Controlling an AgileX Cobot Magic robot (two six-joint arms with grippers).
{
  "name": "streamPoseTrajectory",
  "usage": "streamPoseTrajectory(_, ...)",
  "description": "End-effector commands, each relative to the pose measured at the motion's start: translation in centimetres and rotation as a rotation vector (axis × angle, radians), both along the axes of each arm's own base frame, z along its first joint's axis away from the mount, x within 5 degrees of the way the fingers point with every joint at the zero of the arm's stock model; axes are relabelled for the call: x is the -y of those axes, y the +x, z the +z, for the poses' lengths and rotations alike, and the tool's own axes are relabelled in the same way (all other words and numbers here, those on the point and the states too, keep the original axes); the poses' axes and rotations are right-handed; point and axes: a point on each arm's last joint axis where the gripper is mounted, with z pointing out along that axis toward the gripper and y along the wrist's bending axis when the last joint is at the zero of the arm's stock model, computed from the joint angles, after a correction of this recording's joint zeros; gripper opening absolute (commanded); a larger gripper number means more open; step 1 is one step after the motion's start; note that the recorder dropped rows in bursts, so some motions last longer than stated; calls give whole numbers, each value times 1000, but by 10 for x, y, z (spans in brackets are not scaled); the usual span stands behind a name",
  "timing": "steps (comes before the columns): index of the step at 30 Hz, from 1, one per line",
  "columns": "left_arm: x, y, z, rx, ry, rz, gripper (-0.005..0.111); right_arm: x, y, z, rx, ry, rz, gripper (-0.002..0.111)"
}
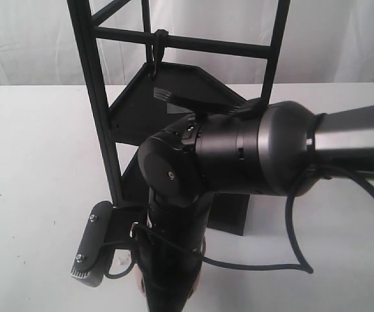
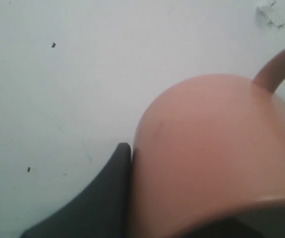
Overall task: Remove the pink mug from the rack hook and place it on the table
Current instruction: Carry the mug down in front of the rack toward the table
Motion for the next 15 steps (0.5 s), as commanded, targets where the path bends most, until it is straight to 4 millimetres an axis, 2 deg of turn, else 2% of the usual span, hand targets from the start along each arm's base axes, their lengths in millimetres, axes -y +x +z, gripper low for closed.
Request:
streamPoseTrajectory(1,0,0,-1,6,-3,3,0,0,4,1,31,-7,-12,0)
streamPoseTrajectory(7,0,0,-1,6,-3,3,0,0,9,-10,32,-34,-39,0)
streamPoseTrajectory(15,0,0,-1,6,-3,3,0,-3,13,-11,54,-3,-46,0)
